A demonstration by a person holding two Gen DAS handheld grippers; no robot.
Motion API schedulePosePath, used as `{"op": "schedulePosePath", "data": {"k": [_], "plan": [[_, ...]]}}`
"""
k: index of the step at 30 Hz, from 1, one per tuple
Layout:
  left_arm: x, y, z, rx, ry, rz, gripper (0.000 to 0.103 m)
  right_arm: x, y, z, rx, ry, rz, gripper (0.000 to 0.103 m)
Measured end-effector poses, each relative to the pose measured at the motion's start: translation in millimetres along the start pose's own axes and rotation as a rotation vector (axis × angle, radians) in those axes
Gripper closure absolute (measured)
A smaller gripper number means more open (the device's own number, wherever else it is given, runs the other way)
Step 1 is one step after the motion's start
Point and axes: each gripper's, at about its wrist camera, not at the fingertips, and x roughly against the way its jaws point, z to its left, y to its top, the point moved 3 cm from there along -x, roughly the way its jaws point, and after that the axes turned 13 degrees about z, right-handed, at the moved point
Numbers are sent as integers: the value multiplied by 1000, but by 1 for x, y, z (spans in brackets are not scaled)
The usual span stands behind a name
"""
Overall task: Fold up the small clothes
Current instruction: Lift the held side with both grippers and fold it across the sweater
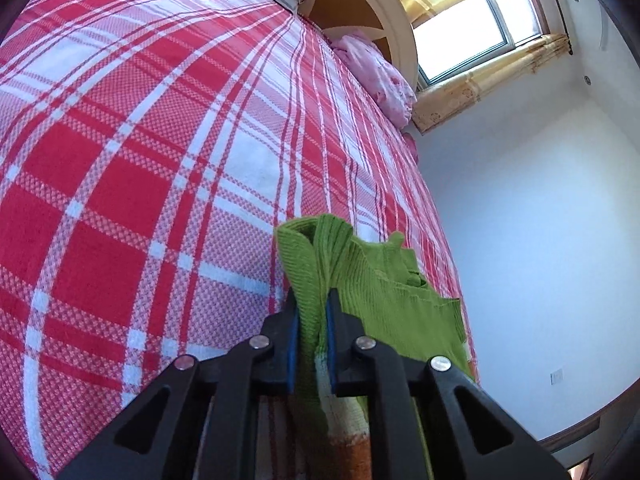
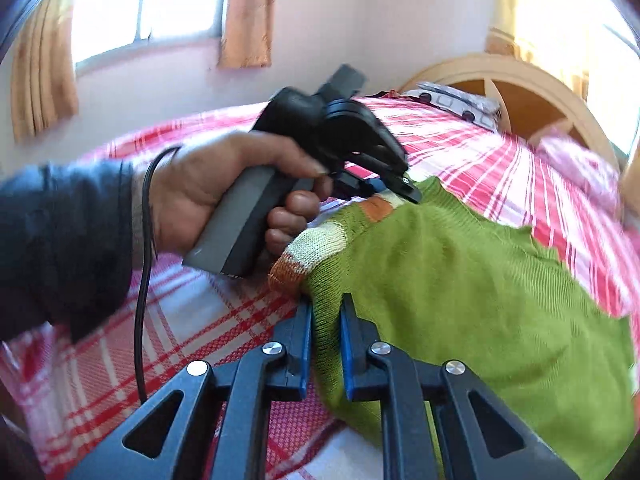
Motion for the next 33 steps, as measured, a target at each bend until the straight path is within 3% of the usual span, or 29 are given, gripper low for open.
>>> {"op": "schedulePosePath", "data": {"k": [9, 19, 33], "plan": [[5, -2, -30, -8, -4, -35, 92, 24, -9, -38, -128, 102, -65, 92], [12, 2, -83, -67, -65, -68, 92, 55, -17, -74, -207, 130, -133, 93], [-20, 2, -176, -210, -87, -38, 92, 105, -52, -136, -339, 149, -249, 93]]}}
